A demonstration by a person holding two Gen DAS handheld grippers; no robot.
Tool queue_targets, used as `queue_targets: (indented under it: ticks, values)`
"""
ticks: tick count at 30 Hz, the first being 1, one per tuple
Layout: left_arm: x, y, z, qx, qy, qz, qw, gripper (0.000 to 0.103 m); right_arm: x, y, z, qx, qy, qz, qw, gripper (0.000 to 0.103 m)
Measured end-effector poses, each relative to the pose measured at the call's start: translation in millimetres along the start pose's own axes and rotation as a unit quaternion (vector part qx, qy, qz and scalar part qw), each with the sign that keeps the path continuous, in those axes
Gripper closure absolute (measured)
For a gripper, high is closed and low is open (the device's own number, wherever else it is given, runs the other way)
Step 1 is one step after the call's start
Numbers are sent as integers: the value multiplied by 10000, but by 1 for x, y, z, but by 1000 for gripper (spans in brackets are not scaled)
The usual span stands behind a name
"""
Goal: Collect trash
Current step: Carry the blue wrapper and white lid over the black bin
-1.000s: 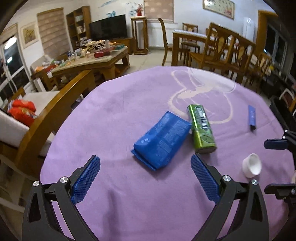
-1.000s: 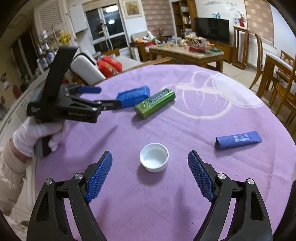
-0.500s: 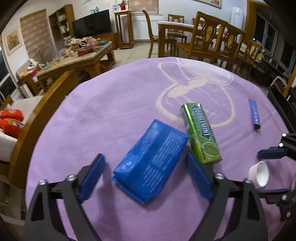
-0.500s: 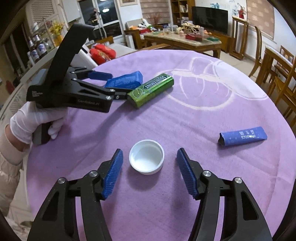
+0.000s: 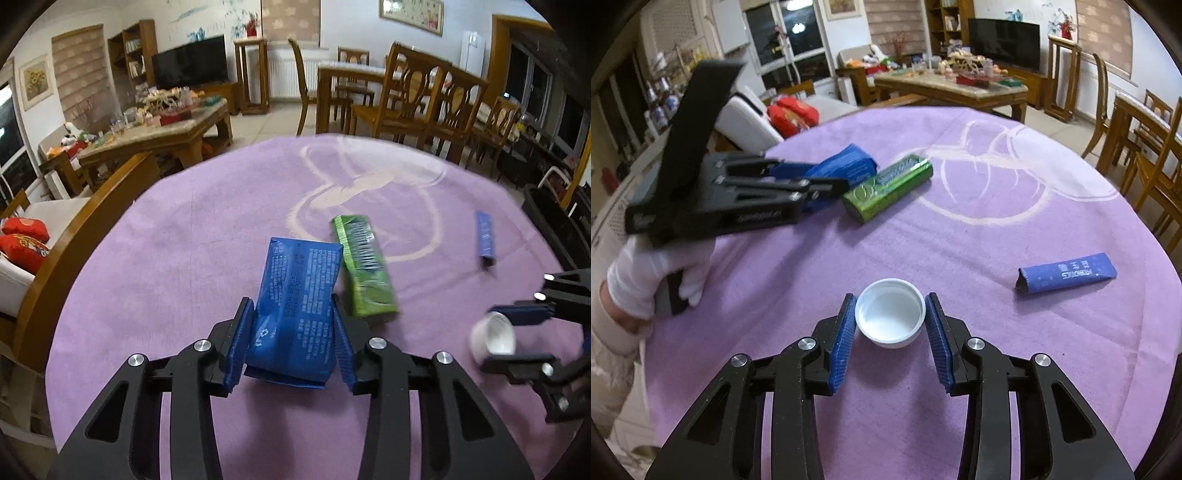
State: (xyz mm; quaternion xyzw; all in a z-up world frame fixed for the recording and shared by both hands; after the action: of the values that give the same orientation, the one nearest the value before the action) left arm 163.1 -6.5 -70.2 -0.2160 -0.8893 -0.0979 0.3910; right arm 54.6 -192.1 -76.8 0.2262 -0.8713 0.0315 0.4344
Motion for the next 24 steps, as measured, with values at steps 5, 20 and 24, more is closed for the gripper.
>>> queue_targets:
  ticks: [5,20,24]
  values:
    - [52,-37,-5,-139,-656,147,9976,63,25,-7,-2,-301,-577,-360,9972,65]
    - [111,-170,-24,-774,-1512,1050,9799,62,182,-91,42,-1263,-2379,-185,9629,65]
    - [104,-203,-31,-968,-1539,1224,9757,62,226,-122,64,-1450,-2699,223,9517,65]
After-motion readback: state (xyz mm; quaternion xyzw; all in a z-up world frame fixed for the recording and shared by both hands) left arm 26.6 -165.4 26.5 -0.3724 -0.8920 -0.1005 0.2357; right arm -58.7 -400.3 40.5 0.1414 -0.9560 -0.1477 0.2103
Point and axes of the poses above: each gripper's, at about its wrist camera, not at the fingertips, and x roughly against the way its jaws point, y to its left, z to its underside, the point moved 4 cm from there along -x, roughly the way its jaws point, and after that the axes turned 1 degree about x, right-handed, at the moved point
